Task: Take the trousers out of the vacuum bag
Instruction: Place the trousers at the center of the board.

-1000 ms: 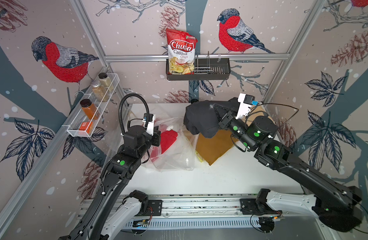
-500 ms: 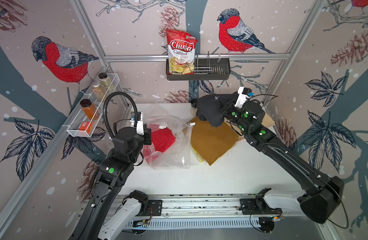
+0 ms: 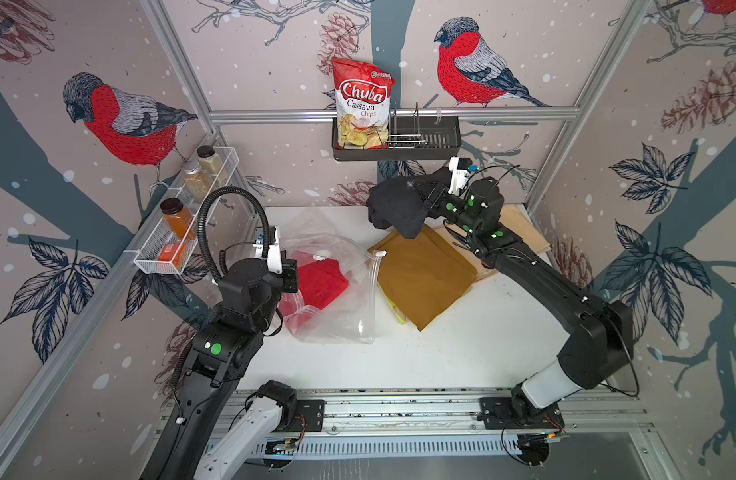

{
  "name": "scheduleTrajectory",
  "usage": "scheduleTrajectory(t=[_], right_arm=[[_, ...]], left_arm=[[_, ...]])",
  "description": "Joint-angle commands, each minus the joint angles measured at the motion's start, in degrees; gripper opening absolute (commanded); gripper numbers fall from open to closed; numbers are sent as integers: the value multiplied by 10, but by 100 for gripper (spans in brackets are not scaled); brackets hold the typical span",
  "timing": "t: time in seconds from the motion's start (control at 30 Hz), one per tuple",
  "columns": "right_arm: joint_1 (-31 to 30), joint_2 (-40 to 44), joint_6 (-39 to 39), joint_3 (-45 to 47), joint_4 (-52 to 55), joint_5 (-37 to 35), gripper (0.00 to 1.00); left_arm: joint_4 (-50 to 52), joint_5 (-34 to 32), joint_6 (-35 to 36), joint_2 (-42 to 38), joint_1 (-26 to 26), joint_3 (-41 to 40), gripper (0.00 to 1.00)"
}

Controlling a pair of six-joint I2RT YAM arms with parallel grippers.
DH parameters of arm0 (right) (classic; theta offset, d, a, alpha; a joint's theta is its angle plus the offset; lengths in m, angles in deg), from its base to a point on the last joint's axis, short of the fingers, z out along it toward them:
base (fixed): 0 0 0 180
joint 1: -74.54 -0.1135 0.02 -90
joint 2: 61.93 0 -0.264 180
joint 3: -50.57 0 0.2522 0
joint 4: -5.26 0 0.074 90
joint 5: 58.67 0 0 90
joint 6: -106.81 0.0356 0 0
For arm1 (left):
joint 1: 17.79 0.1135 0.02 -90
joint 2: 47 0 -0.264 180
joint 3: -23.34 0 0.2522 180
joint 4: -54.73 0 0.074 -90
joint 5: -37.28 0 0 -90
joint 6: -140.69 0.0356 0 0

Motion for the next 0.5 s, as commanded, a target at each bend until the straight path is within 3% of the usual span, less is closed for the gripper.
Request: scheduleTrajectory(t=[0.0,0.13,0.23,0.33,0.47], right_arm=[[-17,50,60,95,-108,-21,0],[-52,114,111,243,-158,-102,0],[-52,141,159,327,-179,-118,0],[-55,182,175,381,-168,-154,0],[-54,231,136,386,-62,-226,0]], left_arm=[[-18,-7,5,0,1,3,0],[-27,5,5,11,1,-1,0],[-32,13,8,18,1,-1,0],[-33,16,11,24,1,-1,0],[-40,26,11,28,2,-6,0]])
